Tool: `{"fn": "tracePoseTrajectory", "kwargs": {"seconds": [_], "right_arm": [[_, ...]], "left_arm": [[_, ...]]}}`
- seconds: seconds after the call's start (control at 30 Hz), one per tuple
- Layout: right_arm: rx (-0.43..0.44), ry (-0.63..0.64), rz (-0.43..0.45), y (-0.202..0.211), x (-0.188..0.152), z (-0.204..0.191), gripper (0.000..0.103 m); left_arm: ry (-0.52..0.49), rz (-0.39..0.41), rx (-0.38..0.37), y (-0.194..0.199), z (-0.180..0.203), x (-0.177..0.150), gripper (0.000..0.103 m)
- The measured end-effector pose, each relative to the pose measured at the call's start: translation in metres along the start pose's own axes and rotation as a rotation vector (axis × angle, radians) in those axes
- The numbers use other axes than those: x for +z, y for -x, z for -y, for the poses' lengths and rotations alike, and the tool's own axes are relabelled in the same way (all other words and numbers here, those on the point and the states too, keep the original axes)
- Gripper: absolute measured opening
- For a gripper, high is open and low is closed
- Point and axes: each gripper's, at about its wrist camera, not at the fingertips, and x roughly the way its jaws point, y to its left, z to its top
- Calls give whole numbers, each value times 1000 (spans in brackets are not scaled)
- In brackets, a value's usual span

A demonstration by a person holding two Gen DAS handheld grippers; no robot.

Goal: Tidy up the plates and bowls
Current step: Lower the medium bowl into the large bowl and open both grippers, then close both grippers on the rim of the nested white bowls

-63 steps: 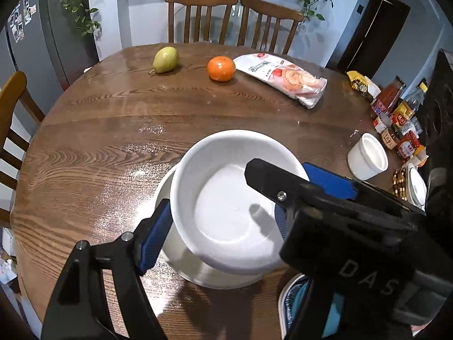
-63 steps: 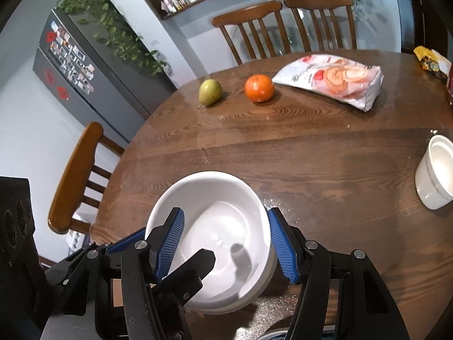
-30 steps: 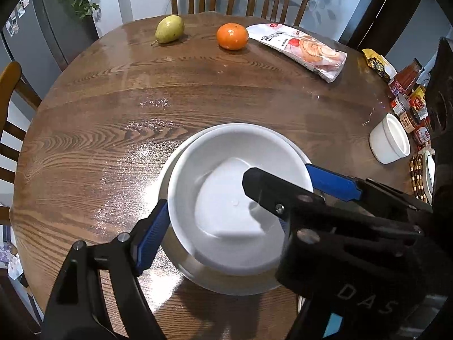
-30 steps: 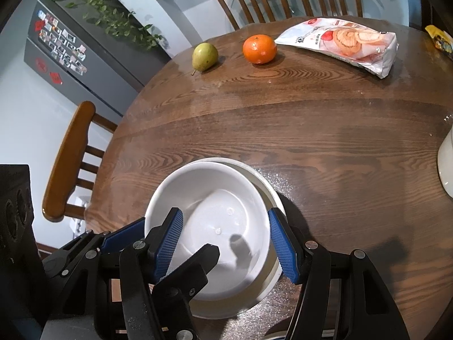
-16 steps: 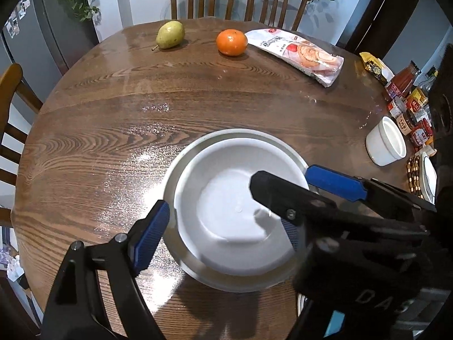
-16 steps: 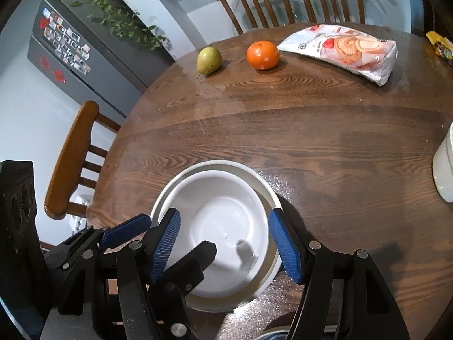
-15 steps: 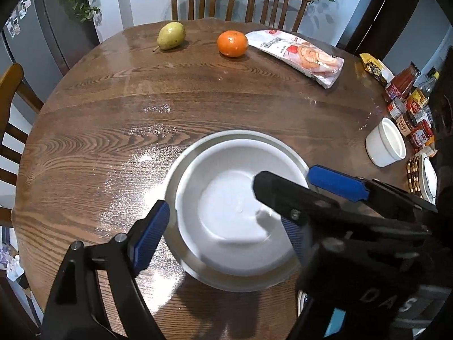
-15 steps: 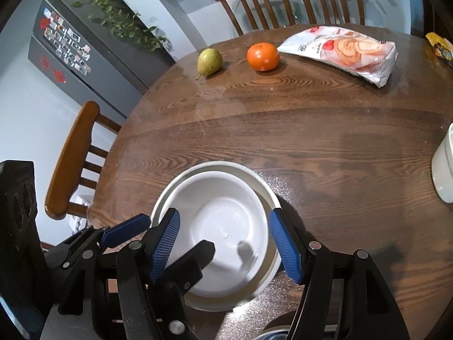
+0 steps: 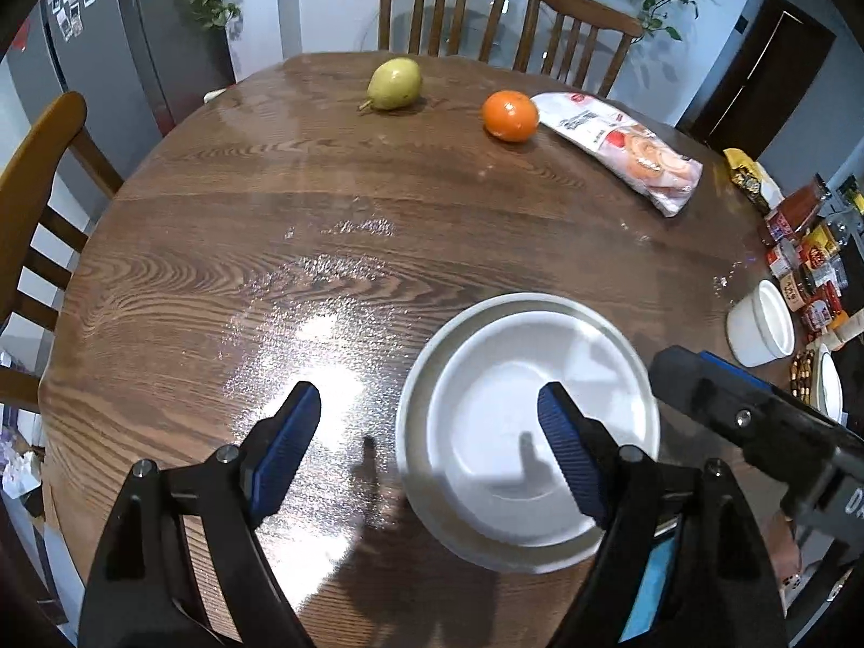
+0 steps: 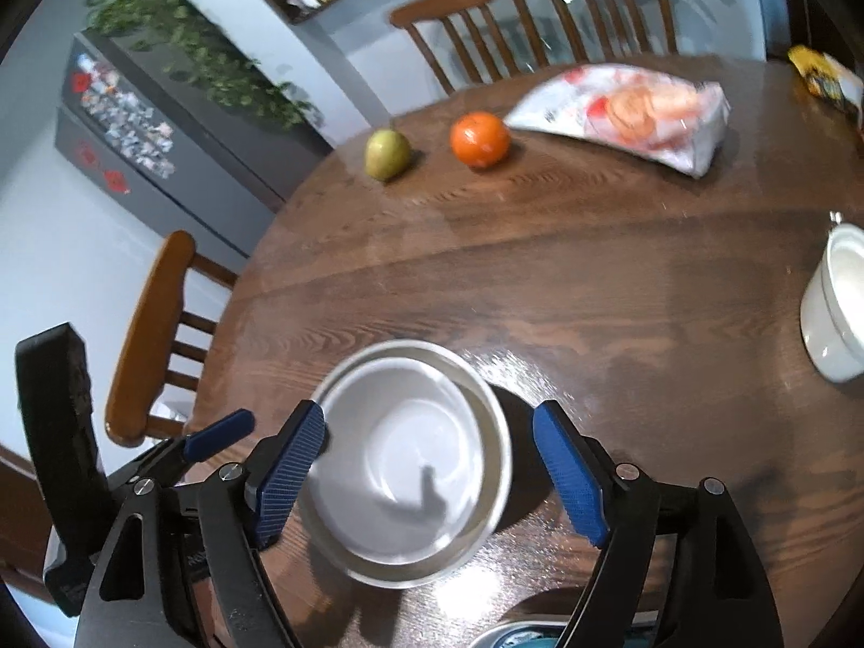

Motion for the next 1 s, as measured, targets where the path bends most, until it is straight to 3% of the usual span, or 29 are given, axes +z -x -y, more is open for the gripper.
{"fn": "tracePoseTrajectory", "kwargs": {"seconds": [0.3,0.43,1.0], "right_arm": [[-2,-35,-66,-21,-1,8,81],[8,-44,-84,-27,-1,12,81],[8,9,-97,-31,-7,2,77]], "left_arm": [[-17,-103,-10,-31,1,0,82],[-24,-132,-49,-37,3,-1,82],[-77,-127,-112,-36,23,-6,79]]}}
